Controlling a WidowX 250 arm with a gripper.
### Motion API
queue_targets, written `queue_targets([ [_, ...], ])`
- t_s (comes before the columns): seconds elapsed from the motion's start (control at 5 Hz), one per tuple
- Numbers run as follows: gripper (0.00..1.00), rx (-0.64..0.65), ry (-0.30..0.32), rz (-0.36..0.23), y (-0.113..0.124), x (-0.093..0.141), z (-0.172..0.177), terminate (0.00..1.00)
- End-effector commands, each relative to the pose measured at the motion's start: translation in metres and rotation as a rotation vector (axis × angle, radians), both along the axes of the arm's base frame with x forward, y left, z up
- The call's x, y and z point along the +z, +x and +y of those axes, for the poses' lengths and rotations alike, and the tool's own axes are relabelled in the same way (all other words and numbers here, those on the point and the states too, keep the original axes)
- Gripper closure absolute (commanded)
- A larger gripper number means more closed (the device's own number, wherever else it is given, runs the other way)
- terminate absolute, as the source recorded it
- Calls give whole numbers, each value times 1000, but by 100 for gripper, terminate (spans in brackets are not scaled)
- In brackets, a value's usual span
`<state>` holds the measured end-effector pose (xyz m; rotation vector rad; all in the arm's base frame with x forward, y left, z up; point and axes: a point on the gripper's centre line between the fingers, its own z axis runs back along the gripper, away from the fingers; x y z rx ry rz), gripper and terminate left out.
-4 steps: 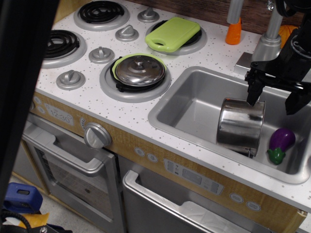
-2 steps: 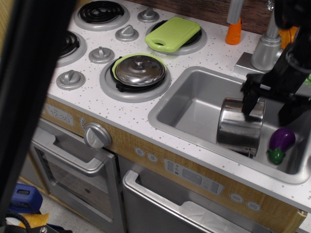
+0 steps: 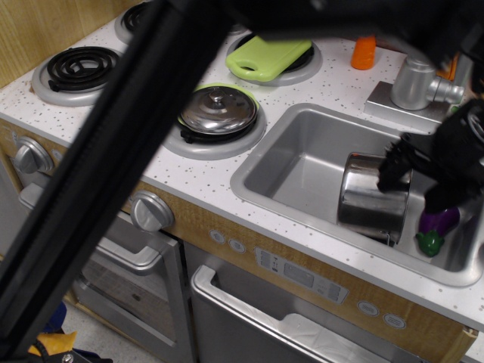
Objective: Flip pot upright in sink
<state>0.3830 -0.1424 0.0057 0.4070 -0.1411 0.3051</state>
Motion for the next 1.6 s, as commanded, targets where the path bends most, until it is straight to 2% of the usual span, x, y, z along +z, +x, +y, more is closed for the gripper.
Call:
queue_targets([
  [0.0,0,-21,-4,-47,11,18,9,0],
  [0.2,0,-50,39,-31,13,18,24,0],
  [0.6,0,-86,68,-19,8,21,46,0],
  [0.8,100,-81,69,-34,3,20,61,0],
  [1.0,100,-91,-3,-38,3,23,71,0],
  [1.4,100,-28,-209,-43,1,26,64,0],
])
